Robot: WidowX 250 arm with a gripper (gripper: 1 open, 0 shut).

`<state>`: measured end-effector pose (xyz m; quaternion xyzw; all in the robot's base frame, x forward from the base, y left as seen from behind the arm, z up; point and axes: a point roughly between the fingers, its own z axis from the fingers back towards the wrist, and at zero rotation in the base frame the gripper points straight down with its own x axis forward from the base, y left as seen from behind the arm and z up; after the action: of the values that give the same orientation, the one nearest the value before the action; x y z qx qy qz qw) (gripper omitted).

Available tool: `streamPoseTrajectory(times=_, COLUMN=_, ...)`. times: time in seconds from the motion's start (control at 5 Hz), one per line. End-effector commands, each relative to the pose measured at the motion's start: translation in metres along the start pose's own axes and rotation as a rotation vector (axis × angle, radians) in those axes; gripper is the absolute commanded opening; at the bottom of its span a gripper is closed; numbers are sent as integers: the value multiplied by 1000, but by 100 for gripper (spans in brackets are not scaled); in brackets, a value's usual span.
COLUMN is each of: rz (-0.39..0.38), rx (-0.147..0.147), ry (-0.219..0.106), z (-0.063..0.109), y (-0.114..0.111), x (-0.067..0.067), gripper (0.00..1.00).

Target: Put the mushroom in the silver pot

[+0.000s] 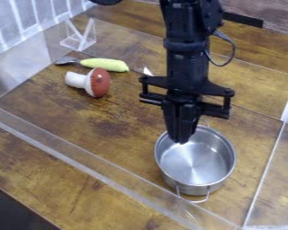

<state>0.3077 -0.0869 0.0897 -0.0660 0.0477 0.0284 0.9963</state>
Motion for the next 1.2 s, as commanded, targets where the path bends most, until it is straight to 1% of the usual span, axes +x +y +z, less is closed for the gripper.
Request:
streamPoseTrajectory(times=0.0, rz=-21, rx=6, ry=-33, z=4, y=-2, x=0, gripper=0)
streamPoseTrajectory(times=0.6, rz=-13, rx=43, ry=-42, z=-4, y=9, x=9, gripper=0)
streamPoseTrajectory(times=1.0, rz=-2, rx=67, ry=-45, z=-3, y=16, x=13, gripper=0)
